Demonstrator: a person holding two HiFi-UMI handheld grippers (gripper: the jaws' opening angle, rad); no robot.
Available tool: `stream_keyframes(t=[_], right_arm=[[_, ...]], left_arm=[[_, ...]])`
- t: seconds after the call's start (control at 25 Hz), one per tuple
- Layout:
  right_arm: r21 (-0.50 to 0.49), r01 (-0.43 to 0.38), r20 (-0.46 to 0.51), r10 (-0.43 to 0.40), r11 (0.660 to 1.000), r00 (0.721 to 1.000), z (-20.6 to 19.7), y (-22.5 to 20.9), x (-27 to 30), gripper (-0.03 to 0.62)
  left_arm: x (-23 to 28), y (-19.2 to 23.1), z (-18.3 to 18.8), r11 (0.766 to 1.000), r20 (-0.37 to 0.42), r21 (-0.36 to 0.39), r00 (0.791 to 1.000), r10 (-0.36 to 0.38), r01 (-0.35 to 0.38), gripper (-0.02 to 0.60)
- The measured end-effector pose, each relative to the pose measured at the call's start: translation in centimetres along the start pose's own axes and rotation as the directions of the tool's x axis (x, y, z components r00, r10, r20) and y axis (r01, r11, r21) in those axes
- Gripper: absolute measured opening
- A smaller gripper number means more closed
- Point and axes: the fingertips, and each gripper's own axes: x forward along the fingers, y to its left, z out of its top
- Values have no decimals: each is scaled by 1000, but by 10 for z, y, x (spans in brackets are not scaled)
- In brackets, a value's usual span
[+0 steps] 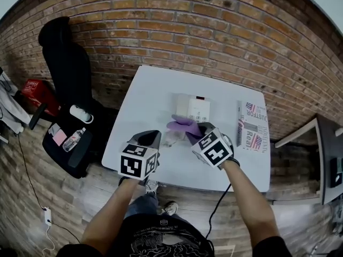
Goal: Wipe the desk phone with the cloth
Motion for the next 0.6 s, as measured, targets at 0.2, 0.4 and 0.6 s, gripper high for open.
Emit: stream_keyframes(t=[0.2, 0.4, 0.6], right_arm=[[13, 40, 32, -41, 999, 999, 20, -29, -9, 44], [4, 77, 49, -77, 997, 996, 41, -63, -12, 44], [6, 106, 60, -107, 994, 993, 60, -100, -6, 44]], left_arm=[[13, 4, 15, 1000, 7, 12, 1000, -22, 22, 5], [30, 13, 32, 999, 8, 26, 999, -42, 42, 5], [51, 25, 44, 998, -1, 34, 998, -59, 59, 5]])
